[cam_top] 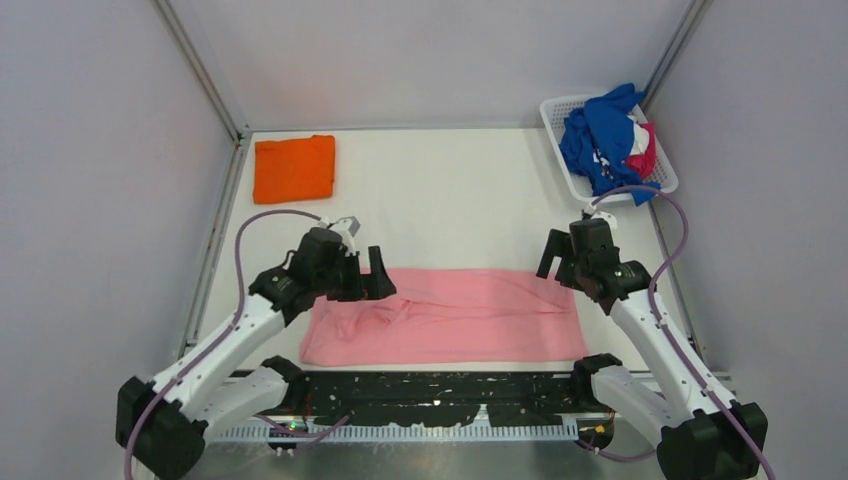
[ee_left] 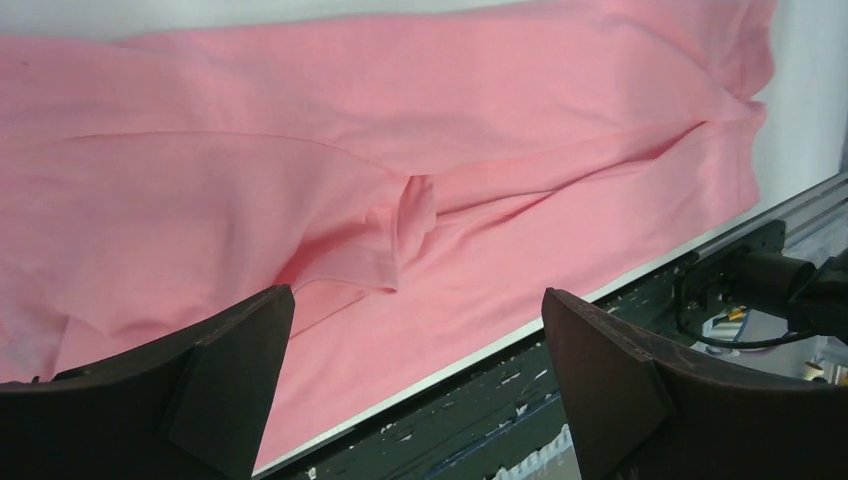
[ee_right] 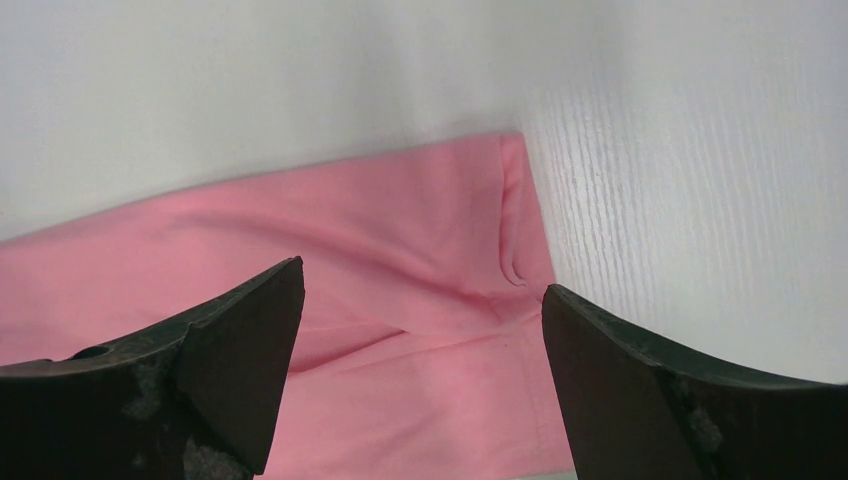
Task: Fold and stack the t-shirts
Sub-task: Fold the other side of the tshirt into a rectangle
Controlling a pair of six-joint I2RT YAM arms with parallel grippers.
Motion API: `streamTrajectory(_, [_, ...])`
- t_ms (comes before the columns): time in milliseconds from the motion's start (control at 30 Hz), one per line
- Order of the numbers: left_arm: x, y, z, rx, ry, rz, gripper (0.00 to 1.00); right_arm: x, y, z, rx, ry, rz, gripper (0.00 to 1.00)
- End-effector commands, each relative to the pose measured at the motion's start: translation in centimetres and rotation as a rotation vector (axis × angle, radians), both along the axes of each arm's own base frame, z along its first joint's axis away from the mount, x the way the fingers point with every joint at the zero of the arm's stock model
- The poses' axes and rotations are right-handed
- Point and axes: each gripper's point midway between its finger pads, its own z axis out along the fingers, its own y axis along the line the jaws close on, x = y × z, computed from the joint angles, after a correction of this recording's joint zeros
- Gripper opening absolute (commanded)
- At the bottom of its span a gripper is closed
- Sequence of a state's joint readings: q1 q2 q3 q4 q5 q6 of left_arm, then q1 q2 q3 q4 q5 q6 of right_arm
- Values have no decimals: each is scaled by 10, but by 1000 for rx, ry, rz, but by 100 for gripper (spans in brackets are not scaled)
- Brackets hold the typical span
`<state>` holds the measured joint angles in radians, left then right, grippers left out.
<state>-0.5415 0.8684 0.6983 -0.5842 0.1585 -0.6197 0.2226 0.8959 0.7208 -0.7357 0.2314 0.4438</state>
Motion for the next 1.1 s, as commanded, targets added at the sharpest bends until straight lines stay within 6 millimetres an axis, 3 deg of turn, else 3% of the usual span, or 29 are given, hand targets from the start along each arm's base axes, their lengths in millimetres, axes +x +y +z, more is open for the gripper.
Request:
streamTrajectory(0, [15, -31, -21, -23, 82, -104, 100, 20, 11, 17, 42, -104, 38, 95])
streamTrajectory(133, [7, -50, -39, -74, 167, -175, 99, 21, 12, 9, 45, -75, 28, 95])
streamTrajectory(233, [-7, -53, -54, -90, 217, -206, 100, 21, 12, 1, 44, -50, 25, 96])
streamTrajectory(433, [-55, -43, -76, -89, 344, -278, 100, 23, 17, -8, 54, -15, 50, 95])
streamTrajectory(600, [-97, -34, -74, -97, 393, -351, 100, 22, 20, -11, 60, -10, 70, 95])
streamTrajectory(700, [-90, -29, -57, -89, 321, -315, 100, 24, 23, -10, 73, -25, 86, 95])
streamTrajectory(867, [-46, -14, -24, -28, 100, -132, 100, 26, 30, -7, 95, -39, 126, 95])
streamTrajectory(967, [-22, 5, -32, 57, 73, 30, 100, 28, 32, -6, 97, -39, 138, 95])
streamTrajectory(1067, [-21, 13, -53, 90, 164, 81, 100, 29, 34, -7, 101, -40, 148, 95])
